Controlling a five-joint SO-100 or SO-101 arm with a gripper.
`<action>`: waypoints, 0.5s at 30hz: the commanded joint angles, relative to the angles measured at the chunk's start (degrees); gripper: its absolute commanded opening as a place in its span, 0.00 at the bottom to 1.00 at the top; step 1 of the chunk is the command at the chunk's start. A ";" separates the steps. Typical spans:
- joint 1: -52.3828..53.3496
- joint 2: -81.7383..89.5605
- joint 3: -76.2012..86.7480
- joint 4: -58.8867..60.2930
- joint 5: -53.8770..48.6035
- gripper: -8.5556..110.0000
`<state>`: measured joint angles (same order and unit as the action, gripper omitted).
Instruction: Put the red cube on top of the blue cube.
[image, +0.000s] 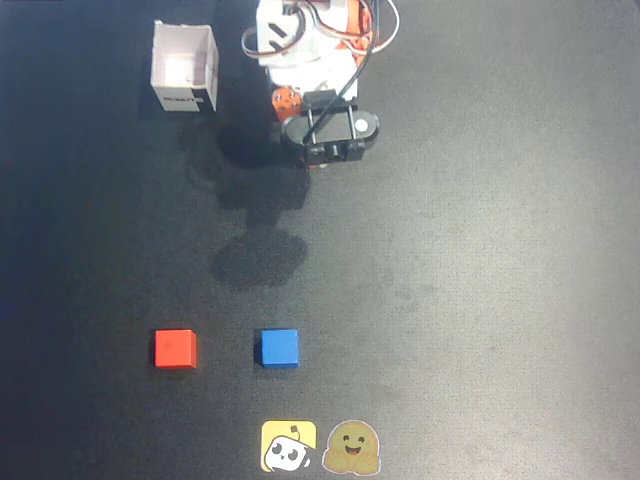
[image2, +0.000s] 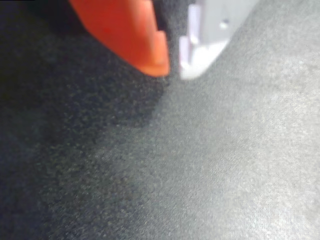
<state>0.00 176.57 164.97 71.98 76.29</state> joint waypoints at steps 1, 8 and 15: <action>-0.53 0.62 -1.23 0.09 0.79 0.07; -0.53 -6.24 -7.47 0.53 2.20 0.07; -0.09 -27.69 -24.08 1.14 6.50 0.08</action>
<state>0.00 156.09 148.97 72.60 80.95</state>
